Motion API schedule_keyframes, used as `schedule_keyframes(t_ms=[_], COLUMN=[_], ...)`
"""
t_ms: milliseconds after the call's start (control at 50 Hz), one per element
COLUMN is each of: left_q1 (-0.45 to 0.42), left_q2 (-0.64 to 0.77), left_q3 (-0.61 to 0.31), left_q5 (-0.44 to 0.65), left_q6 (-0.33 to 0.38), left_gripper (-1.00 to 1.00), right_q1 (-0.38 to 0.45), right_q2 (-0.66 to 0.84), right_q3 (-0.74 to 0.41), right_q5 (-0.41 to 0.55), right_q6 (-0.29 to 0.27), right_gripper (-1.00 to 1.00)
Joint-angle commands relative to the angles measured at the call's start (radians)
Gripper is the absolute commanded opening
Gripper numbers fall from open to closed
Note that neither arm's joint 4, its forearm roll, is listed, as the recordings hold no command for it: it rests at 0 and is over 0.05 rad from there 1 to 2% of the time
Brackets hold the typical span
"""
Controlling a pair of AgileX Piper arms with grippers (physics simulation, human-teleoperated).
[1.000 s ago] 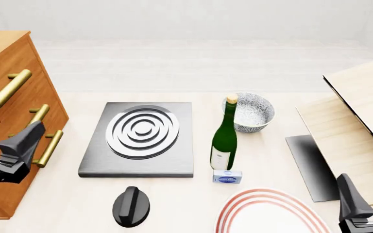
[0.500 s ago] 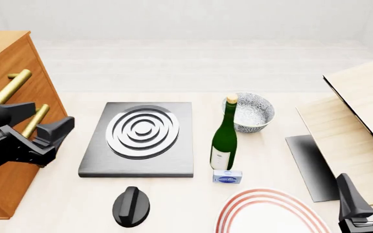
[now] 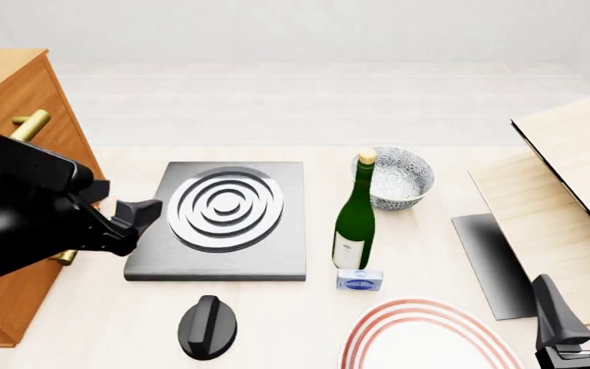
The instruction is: Turn on the stove.
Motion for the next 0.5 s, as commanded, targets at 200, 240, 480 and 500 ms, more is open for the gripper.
schedule_keyframes(t_ms=[200,240,480,500], left_q1=[-0.079,-0.078,-0.098,-0.104], left_q2=[0.145,0.147,0.183,0.186], left_q3=[-0.003,0.003,0.026,0.028], left_q5=[-0.063,-0.075,-0.133,-0.138], left_q6=[-0.115,-0.101,-0.124,-0.126], left_gripper=[1.0,1.0,1.0,1.0], right_q1=[0.0,0.0,0.0,0.0], right_q2=[0.0,0.0,0.0,0.0], right_q3=[0.0,0.0,0.0,0.0], right_q5=[0.0,0.0,0.0,0.0], right_q6=[0.0,0.0,0.0,0.0], right_gripper=[1.0,1.0,1.0,1.0])
